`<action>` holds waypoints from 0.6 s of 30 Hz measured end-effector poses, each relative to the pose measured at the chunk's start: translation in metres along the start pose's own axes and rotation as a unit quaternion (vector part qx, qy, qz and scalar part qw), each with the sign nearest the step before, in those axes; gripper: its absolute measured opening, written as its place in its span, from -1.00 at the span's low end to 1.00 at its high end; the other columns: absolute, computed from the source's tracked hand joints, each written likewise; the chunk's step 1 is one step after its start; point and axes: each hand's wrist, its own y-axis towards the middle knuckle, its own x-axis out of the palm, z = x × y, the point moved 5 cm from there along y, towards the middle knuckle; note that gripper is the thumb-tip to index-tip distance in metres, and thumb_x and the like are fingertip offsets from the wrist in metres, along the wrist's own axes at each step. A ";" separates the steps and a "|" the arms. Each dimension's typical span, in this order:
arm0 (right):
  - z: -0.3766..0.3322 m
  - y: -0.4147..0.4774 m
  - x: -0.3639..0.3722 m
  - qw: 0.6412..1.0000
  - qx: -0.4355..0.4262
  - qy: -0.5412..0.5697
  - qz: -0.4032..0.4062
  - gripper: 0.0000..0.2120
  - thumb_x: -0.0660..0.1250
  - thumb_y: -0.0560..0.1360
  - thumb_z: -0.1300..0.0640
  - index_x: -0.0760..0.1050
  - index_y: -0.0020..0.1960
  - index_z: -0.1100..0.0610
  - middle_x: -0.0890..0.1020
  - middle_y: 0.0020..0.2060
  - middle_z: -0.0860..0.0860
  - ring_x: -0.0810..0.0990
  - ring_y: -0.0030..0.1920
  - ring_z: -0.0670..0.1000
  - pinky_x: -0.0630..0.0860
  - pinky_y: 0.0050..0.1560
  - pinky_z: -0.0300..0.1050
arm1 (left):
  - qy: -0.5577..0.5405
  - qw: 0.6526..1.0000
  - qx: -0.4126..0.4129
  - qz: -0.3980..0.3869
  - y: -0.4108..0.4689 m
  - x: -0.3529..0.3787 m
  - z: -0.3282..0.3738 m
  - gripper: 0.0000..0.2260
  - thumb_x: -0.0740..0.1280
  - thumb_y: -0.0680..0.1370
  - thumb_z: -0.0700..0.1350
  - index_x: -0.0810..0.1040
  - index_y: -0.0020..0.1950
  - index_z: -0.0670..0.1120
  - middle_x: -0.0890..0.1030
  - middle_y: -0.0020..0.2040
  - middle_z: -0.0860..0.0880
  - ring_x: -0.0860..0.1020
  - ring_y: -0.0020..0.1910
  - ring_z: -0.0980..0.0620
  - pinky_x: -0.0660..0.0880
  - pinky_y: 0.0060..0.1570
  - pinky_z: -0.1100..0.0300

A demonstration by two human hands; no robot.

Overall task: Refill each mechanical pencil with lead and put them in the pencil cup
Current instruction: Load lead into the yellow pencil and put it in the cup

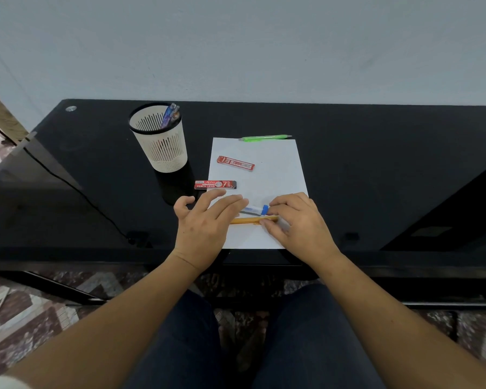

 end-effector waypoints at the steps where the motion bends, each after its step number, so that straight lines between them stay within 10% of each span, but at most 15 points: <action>1: 0.000 0.000 0.000 1.000 -0.001 0.001 0.001 -0.82 0.48 0.41 0.04 0.65 -0.05 0.11 0.62 -0.07 -0.04 0.52 -0.02 -0.03 0.45 0.02 -0.15 | 0.005 1.000 -0.001 -0.001 0.000 0.000 0.000 -0.63 0.45 0.47 -0.25 0.59 0.24 0.01 0.64 0.13 0.07 0.49 0.21 0.00 0.20 0.12 -0.04; 18: 0.002 -0.002 0.000 1.000 0.000 0.005 0.014 -0.77 0.47 0.41 0.07 0.60 0.03 0.12 0.62 -0.03 -0.02 0.54 0.01 0.00 0.48 0.07 -0.10 | -0.026 0.998 -0.052 -0.005 0.002 0.002 -0.005 -0.74 0.46 0.47 -0.21 0.62 0.13 0.01 0.66 0.05 0.09 0.47 0.17 0.05 0.20 0.09 -0.04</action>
